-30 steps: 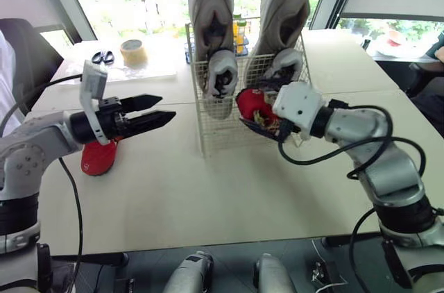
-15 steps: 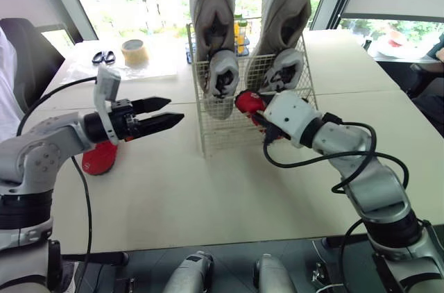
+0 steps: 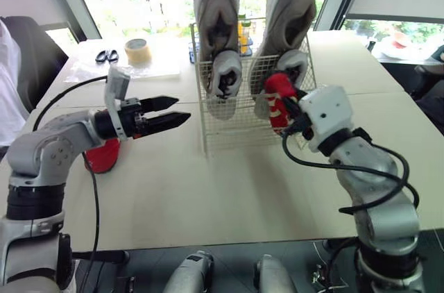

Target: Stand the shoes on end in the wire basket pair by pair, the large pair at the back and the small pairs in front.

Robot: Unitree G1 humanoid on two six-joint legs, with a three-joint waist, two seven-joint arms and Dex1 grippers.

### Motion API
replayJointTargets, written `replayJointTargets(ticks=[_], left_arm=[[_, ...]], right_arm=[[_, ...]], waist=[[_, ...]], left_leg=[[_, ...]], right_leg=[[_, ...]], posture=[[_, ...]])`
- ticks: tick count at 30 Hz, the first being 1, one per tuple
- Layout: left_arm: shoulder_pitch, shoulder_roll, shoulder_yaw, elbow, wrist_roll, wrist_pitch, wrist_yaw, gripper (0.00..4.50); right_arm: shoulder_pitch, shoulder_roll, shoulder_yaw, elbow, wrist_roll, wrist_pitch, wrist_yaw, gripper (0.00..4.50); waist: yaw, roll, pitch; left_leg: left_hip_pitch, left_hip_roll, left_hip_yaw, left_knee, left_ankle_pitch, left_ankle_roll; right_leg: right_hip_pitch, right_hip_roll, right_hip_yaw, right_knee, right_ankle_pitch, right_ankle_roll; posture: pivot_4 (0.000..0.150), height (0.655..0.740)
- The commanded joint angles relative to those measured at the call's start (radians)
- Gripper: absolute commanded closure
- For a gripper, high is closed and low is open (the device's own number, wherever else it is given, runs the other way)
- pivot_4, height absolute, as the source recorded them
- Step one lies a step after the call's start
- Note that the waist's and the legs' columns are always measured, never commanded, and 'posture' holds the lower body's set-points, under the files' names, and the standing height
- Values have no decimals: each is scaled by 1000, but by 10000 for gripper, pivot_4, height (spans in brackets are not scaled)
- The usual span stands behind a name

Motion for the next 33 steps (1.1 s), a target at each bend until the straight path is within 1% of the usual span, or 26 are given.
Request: replayJointTargets(ticks=[1,3,7,14,22,25,27,28,29,30,31,33], left_arm=[[-25,-2,3,0,11,-21,-18,0],[-26,-4,4,1,16,-20,-22,0],[-31,-11,5,1,24,-21,-26,0],[-27,-16,10,-8,28,-18,-21,0],[-26,-24,15,-17,36,-16,-15,0],[-25,-25,15,-21,35,-14,-11,0],[-24,-25,16,-22,34,-12,-10,0],[-24,-25,16,-23,34,-12,-9,0],[-25,-26,16,-23,33,-11,-8,0],[-24,-26,16,-24,33,-11,-8,0],[-24,-27,16,-26,32,-10,-7,0],[-24,-28,16,-27,32,-9,-5,0]], right_arm=[[11,35,-67,-27,23,49,-42,42418],[13,47,-80,-32,35,60,-50,42418],[18,119,-150,-29,82,112,-89,42418],[36,131,-174,-27,112,101,-122,42418],[54,148,-198,-29,159,174,-155,42418],[60,122,-194,-29,155,170,-159,31284],[69,87,-177,-32,140,149,-157,21175],[74,71,-170,-33,133,136,-159,14900],[81,50,-160,-34,119,116,-161,10957],[88,30,-152,-35,106,95,-161,4989],[98,15,-147,-37,99,75,-159,496],[111,1,-149,-41,100,50,-154,496]], waist=[[5,0,0],[7,0,0],[7,0,0],[6,0,0],[6,-1,-1],[6,-1,-1],[2,-1,-1],[0,-1,-1],[-1,-1,-1],[-2,-1,-1],[-3,-1,-1],[-5,-1,-1]], left_leg=[[0,0,0,0,0,0],[0,0,0,0,0,0],[0,0,-1,0,0,0],[0,0,-1,0,0,0],[0,0,-1,0,0,0],[1,0,-1,0,0,0],[1,0,-1,0,0,0],[1,0,0,0,0,0],[1,0,0,0,0,0],[1,0,0,0,0,1],[1,0,0,0,0,1],[1,0,0,-1,0,1]], right_leg=[[0,0,0,0,0,0],[0,0,-1,0,0,0],[0,0,-1,0,0,0],[0,0,-1,0,0,0],[1,0,-1,0,0,0],[1,0,-1,0,0,0],[1,0,-1,0,0,0],[1,0,0,0,0,0],[1,0,0,1,0,0],[1,1,0,1,0,0],[0,1,0,1,0,0],[0,1,0,1,0,0]], posture=[[1500,7400],[1500,7400],[1500,7400],[1500,7400],[1500,7400],[1500,7400],[1500,7400],[1500,7400],[1500,7400],[1500,7400],[1500,7400],[1500,7400]])
